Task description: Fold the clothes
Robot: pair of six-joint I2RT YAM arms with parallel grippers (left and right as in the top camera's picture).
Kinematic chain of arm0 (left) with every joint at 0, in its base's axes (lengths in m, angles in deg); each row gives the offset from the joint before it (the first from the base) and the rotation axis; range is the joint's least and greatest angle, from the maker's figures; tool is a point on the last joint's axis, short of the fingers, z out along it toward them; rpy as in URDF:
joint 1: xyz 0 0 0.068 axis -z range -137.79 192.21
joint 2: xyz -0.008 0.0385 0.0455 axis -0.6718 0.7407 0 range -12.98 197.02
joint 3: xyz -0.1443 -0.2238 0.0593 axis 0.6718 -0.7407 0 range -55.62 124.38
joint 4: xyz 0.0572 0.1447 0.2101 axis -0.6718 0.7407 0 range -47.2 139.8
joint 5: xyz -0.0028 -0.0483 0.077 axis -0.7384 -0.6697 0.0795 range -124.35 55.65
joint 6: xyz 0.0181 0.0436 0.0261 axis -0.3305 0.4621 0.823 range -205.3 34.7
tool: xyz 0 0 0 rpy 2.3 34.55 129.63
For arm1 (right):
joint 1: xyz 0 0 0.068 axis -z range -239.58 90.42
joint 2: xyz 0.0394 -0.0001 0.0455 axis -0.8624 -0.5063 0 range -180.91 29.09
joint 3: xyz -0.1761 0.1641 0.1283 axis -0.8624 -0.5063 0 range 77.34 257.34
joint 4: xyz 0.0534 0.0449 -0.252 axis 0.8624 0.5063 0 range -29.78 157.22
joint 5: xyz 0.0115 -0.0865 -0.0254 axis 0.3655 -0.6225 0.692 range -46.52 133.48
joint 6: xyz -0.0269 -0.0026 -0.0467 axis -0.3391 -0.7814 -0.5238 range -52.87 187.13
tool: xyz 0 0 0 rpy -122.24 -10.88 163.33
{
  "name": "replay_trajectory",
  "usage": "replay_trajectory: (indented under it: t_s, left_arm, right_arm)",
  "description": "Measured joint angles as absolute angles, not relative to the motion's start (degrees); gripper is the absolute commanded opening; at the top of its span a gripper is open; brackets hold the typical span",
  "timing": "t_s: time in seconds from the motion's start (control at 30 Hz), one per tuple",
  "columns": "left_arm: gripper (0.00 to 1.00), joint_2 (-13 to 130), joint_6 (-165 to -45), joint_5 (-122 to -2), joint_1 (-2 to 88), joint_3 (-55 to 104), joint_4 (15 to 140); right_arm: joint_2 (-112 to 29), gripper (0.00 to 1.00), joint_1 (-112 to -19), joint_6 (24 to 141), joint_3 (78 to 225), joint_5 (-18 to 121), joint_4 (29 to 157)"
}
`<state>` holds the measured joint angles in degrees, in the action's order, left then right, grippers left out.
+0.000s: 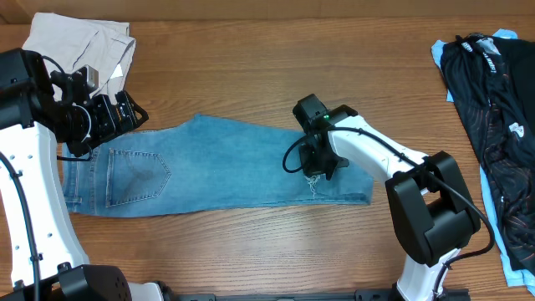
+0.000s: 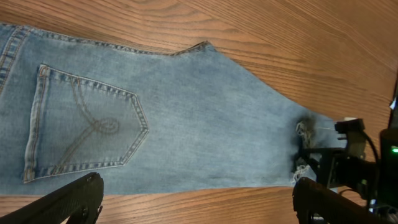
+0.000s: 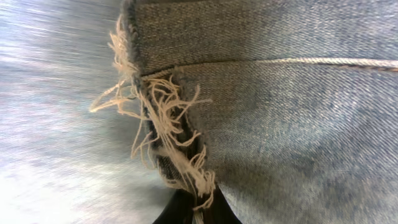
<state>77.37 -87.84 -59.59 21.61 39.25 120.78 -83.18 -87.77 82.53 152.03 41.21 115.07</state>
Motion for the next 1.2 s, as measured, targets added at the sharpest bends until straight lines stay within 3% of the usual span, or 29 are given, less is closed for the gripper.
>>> replay_trajectory:
  t_s: [0.57,0.7,0.8,0.9,0.97,1.03,1.13,1.17,1.2]
  left_arm:
    - [1.0,77.37,-87.84,-59.13,21.61,39.25,120.8]
    - [1.0,77.37,-87.84,-59.13,21.61,39.25,120.82]
    - [1.0,77.37,-87.84,-59.13,21.61,39.25,120.82]
    - [1.0,77.37,-87.84,-59.13,21.61,39.25,120.84]
    - [1.0,77.37,-87.84,-59.13,21.61,39.25,120.84]
    - [1.0,77.37,-87.84,-59.13,21.61,39.25,120.84]
    - [1.0,77.37,-87.84,-59.1,21.61,39.25,120.86]
    - [1.0,77.37,-87.86,-59.1,21.61,39.25,120.86]
    - [1.0,77.37,-87.84,-59.1,21.61,39.25,120.89]
  right_arm:
    - [-82.46,0.05,-87.77,84.85,155.38,51.18,116.4]
    - [-82.46,0.23,-87.74,84.98,155.38,52.47,115.76]
    - [-82.46,0.27,-87.77,85.11,155.38,53.13,115.74]
    - [-82.42,0.37,-87.74,85.31,155.4,53.13,115.94]
    - [-82.24,0.61,-87.57,86.27,156.12,52.6,117.73]
    - [-81.41,0.72,-87.09,86.31,157.56,51.66,120.57]
    - [-79.18,0.71,-85.21,86.42,161.02,49.48,125.27]
    - [-78.35,0.62,-84.33,86.38,162.13,48.78,126.58]
    - [-77.34,0.47,-83.13,86.25,163.09,48.03,127.68]
